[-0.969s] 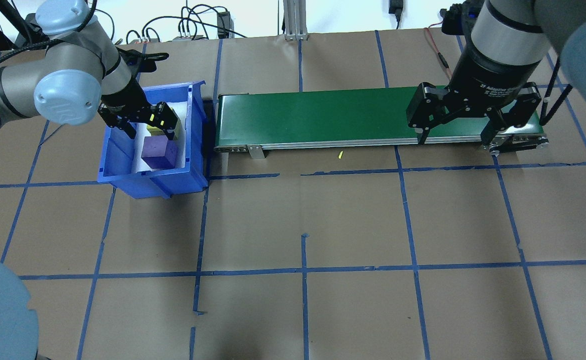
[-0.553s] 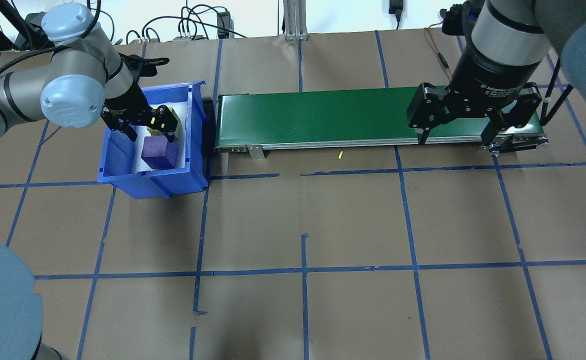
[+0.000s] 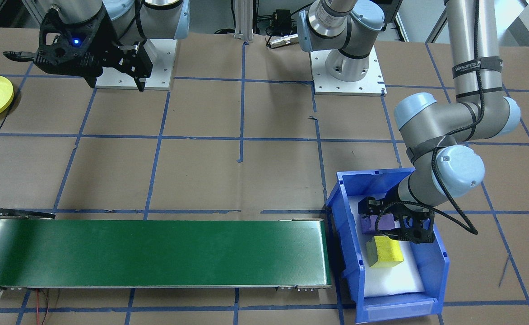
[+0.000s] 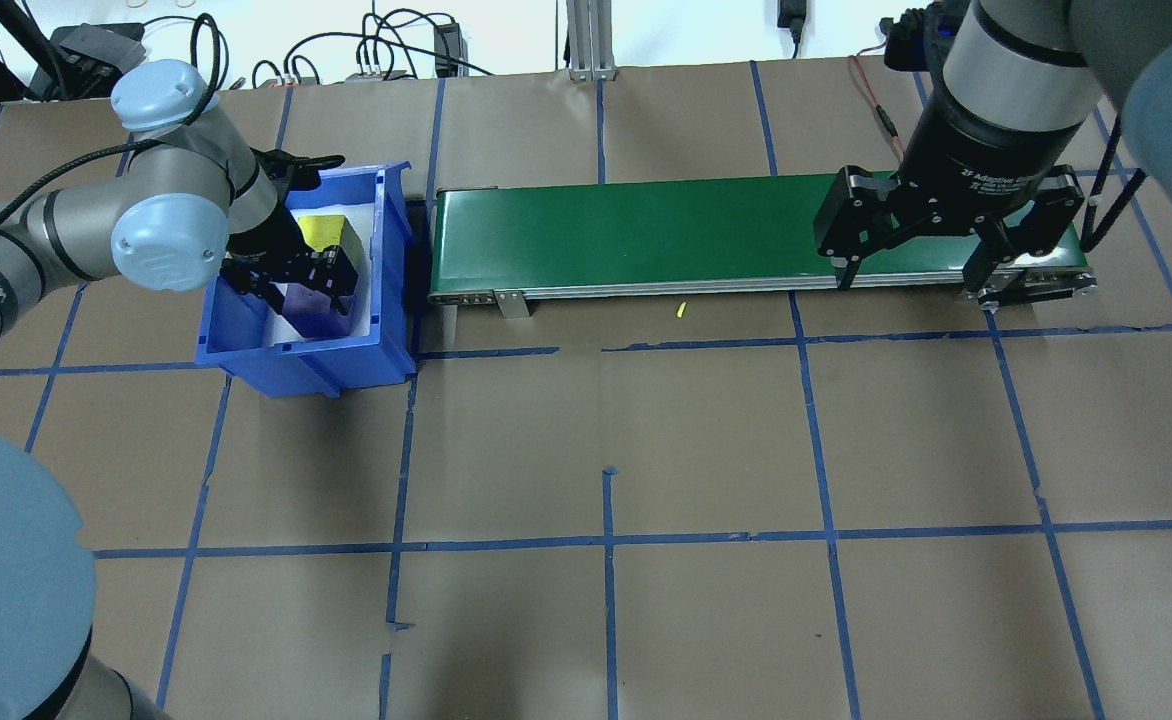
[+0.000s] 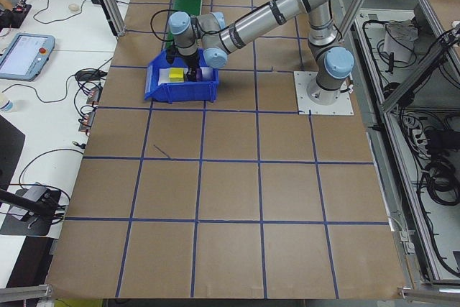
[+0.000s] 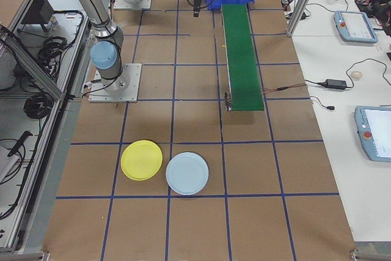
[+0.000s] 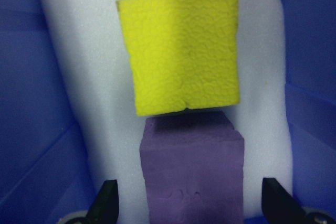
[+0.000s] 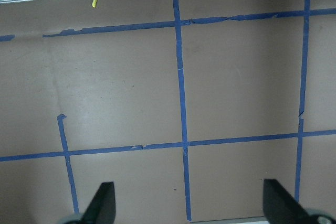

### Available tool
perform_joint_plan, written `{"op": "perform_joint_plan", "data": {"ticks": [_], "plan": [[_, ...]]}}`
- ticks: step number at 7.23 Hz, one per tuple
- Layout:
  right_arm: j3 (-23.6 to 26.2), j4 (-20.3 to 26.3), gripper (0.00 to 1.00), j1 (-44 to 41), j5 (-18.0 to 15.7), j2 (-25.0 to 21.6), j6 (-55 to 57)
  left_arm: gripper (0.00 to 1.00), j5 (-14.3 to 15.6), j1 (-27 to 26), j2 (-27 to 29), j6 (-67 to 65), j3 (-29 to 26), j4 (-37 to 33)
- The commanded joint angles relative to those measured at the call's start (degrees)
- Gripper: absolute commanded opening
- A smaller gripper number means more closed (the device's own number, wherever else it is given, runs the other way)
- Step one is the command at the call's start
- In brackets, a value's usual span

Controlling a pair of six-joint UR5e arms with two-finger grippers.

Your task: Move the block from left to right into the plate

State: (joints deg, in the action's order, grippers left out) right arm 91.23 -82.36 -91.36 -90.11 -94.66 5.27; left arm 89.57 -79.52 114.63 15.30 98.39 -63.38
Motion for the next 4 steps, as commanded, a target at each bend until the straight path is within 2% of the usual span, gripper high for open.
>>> {"op": "perform_joint_plan", "data": {"ticks": [1, 2, 4], "plan": [[0.0, 0.0, 1.00, 0.0, 0.0, 0.0, 0.0, 0.28, 0.5, 0.0, -0.7, 0.3, -0.9, 0.4], [0.0, -0.1, 1.00, 0.0, 0.0, 0.0, 0.0, 0.25, 0.2, 0.0, -2.1, -0.5, -2.4, -0.5], [0.0, -0.4, 1.00, 0.0, 0.2, 0.4, 0.2, 0.25, 0.3, 0.0, -7.5, -0.8, -9.1, -13.0]]}}
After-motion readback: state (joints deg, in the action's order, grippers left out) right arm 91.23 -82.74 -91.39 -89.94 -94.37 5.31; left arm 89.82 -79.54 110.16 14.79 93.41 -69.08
